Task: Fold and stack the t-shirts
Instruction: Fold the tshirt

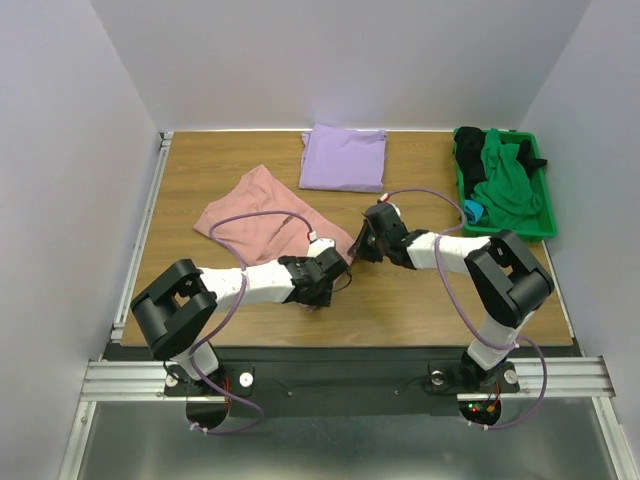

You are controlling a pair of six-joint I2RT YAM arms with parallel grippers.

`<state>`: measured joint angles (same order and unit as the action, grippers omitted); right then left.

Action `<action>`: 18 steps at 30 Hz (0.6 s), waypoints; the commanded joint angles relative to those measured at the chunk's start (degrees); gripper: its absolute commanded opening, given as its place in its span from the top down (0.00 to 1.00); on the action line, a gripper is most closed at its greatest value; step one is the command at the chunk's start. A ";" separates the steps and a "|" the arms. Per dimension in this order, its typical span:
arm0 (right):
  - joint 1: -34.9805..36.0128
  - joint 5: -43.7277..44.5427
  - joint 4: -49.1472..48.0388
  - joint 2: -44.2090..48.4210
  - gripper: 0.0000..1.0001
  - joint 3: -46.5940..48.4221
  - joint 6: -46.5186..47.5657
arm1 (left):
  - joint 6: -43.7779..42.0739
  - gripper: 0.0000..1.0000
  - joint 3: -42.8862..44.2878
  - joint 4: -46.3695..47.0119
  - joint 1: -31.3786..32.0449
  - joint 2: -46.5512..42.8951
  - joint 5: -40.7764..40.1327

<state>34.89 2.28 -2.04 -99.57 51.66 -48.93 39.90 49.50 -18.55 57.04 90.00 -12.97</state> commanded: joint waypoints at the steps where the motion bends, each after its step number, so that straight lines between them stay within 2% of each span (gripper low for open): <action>1: -0.26 1.67 -2.88 2.09 0.88 -1.29 -0.91 | 0.09 0.60 -0.89 -7.73 1.15 2.90 -0.74; 2: -0.18 2.02 -2.88 2.62 0.90 -1.73 -0.82 | -0.17 0.82 -0.72 -7.91 1.50 4.21 -0.83; 3: -0.26 2.20 -2.97 3.84 0.91 -2.61 -0.73 | -0.26 0.99 -0.54 -8.08 1.67 4.92 -0.83; 6: -0.27 2.46 -2.88 6.57 0.97 -4.10 -0.29 | -0.35 1.00 0.77 -8.70 3.60 6.51 -1.18; 12: -0.61 5.70 2.21 15.35 1.00 -8.50 2.69 | 0.35 1.00 8.06 -9.23 12.65 3.26 -1.53; 18: -0.71 17.39 21.97 30.38 0.99 -9.12 5.42 | -1.58 1.00 18.26 -7.74 20.30 5.54 2.95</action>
<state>34.85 9.72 10.59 -76.64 42.13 -46.06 39.40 62.50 -25.28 74.54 95.26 -14.39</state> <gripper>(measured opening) 0.141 0.026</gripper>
